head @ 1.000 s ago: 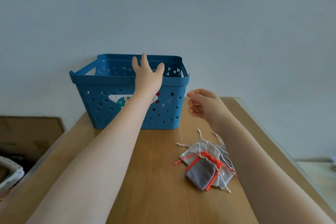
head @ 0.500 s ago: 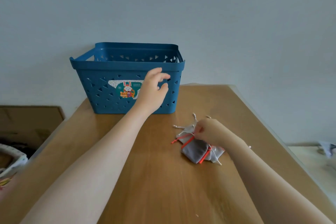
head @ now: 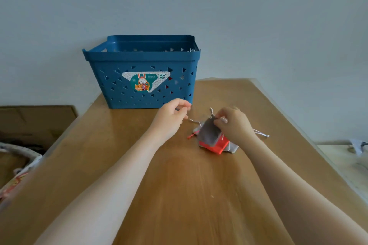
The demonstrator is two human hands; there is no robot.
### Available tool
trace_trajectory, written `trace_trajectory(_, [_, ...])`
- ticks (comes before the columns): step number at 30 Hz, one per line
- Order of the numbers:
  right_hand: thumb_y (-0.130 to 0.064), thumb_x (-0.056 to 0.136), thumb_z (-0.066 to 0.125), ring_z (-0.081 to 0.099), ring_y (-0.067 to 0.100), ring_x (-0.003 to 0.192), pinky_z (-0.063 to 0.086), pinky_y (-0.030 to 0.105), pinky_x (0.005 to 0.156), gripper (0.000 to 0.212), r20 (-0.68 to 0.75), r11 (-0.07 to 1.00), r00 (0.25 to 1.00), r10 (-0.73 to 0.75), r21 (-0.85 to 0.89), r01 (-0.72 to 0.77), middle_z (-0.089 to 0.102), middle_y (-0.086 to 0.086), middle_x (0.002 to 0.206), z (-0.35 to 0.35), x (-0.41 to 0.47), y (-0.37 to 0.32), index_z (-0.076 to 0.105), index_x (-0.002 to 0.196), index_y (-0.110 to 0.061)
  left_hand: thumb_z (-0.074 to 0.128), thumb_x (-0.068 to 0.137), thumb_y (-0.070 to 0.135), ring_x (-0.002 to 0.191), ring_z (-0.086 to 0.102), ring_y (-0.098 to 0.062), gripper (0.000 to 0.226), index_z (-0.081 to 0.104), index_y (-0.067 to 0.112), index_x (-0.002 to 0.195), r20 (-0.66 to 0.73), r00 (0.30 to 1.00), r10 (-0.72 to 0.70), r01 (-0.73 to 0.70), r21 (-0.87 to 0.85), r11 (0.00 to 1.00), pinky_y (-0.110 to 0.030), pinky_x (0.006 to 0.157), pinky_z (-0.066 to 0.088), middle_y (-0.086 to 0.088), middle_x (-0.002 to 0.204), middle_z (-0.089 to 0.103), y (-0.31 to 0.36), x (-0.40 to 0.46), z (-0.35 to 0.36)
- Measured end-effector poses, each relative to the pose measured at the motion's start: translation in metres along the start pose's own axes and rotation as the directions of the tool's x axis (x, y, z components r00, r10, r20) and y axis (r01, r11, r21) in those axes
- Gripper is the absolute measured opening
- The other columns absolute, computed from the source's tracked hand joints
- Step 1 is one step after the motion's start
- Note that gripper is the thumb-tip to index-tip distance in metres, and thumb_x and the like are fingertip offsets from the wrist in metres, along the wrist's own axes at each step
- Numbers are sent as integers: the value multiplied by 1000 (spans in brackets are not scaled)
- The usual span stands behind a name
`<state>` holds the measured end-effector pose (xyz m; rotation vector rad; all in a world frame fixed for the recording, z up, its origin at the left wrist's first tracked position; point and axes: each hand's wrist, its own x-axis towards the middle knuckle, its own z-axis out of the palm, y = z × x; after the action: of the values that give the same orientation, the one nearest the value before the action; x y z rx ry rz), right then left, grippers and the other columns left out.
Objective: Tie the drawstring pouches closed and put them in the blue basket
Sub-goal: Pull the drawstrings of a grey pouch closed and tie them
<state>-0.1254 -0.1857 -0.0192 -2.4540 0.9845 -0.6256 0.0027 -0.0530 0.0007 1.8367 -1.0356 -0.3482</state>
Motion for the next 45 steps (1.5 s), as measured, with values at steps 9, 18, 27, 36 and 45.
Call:
trace_trajectory(9, [-10,88,56,53,8,75,40,16,67,8,-60,935,974,-217,273,226,61,-4,87,-4,-11,-37,58,96,-11,33,100,41,101,56,-11,40,65,16,104,9,998,-59,59,-211,976,-28,85,41,-3,107,65,2,-23,31])
trace_trajectory(18, [-16,88,60,51,12,87,34,19,71,15,-26,925,931,-364,104,364,56,-1,105,4,-13,-42,60,103,-14,40,100,25,84,59,-27,32,66,14,86,-196,975,-107,42,-309,950,-40,77,49,-9,84,66,-2,-18,35])
trace_trajectory(27, [-27,98,44,43,17,66,24,24,58,22,358,945,906,-225,-147,293,44,-7,64,-14,-7,-31,48,78,-18,46,95,39,89,59,-23,38,67,26,66,-118,945,-306,176,-604,777,-46,90,47,1,86,67,-6,-11,16])
trace_trajectory(36, [-28,98,44,52,14,70,44,24,70,41,169,665,980,-109,745,-54,57,4,72,-6,-7,-38,55,62,-12,43,99,29,75,65,-14,29,59,17,78,23,935,-353,145,-935,322,-31,71,50,4,72,69,-14,-7,3])
trace_trajectory(45, [-30,96,42,62,17,97,36,32,105,38,409,-441,911,-52,809,-388,71,-1,79,26,-7,-43,50,61,-17,37,100,28,76,66,-13,29,52,19,77,99,968,-230,138,-977,160,-35,77,48,4,75,65,-14,-11,7])
